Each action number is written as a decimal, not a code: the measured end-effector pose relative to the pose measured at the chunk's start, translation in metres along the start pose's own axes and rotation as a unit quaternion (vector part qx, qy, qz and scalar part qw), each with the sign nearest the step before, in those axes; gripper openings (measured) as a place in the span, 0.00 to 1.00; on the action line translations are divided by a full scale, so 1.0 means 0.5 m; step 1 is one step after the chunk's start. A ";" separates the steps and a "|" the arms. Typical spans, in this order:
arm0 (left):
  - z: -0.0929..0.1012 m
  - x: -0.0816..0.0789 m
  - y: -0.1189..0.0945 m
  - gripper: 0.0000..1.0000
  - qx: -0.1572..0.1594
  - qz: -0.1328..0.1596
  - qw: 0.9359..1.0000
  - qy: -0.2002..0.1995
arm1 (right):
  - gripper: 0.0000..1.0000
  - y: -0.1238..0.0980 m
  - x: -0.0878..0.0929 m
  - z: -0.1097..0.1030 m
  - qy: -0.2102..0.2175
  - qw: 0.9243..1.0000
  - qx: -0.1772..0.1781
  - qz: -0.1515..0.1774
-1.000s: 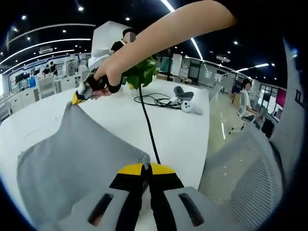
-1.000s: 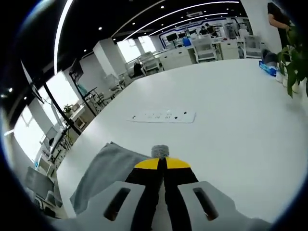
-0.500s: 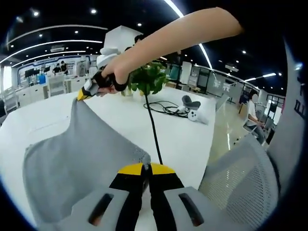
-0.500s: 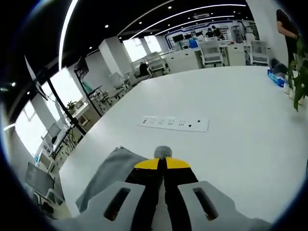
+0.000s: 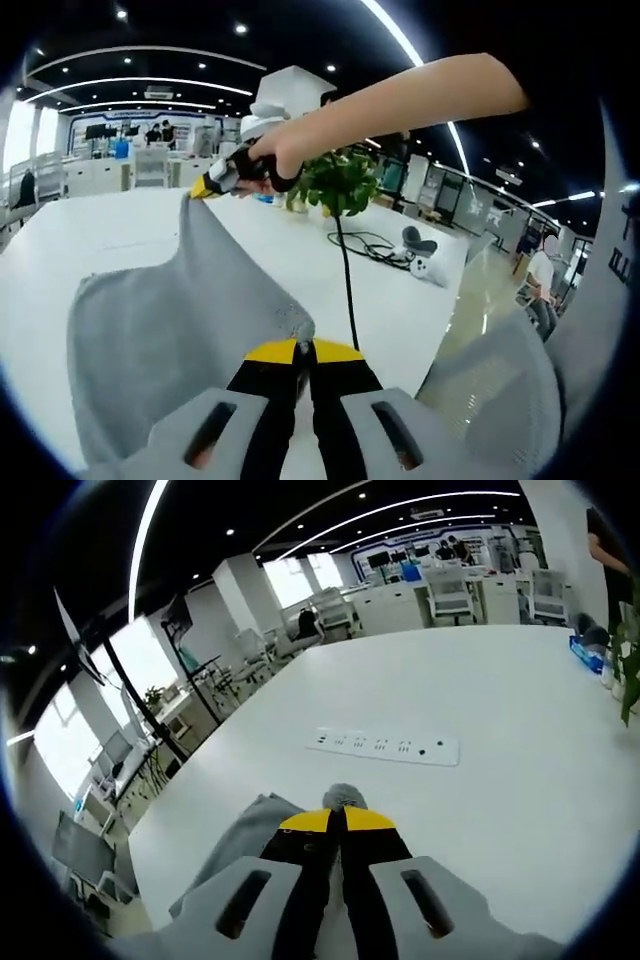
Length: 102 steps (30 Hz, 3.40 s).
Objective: Fold the towel on the table until its edges align and the towel forms a compact rectangular stack.
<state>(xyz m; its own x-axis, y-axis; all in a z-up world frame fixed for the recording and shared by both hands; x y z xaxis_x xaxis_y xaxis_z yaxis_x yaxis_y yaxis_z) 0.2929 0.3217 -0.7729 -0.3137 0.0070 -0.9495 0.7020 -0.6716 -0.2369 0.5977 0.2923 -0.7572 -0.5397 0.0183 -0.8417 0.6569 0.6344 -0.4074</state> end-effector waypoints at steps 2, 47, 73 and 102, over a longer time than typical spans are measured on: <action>-0.010 -0.005 -0.013 0.04 -0.008 0.002 1.000 -0.002 | 0.00 0.006 -0.004 -0.012 -0.003 1.000 -0.001 0.000; -0.200 0.038 -0.206 0.04 -0.117 0.001 0.990 -0.077 | 0.00 0.168 0.015 -0.209 -0.035 0.998 -0.044 -0.037; -0.284 0.134 -0.256 0.04 -0.162 -0.023 0.977 -0.134 | 0.00 0.277 0.095 -0.254 -0.047 0.995 -0.053 -0.076; -0.332 0.236 -0.273 0.02 -0.167 -0.088 0.963 -0.194 | 0.01 0.371 0.207 -0.266 -0.048 0.992 -0.061 -0.102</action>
<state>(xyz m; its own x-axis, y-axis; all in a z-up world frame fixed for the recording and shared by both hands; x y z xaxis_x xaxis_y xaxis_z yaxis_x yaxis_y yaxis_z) 0.2664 0.5372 -0.8867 -0.6164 -0.2227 -0.7553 0.7623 -0.4091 -0.5015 0.5937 0.5147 -0.8725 -0.5986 -0.1900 -0.7782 0.4671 0.7064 -0.5318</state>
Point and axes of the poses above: the point that each gripper's makers call its tool centre point, and the gripper's own axes: y roughly forward along the fingers, z roughly to its right, x roughly out of its underside, the point moved 2 cm from there along -y, roughly backward along the fingers, and after that the axes turned 8 degrees about z, right-handed, at the moved point
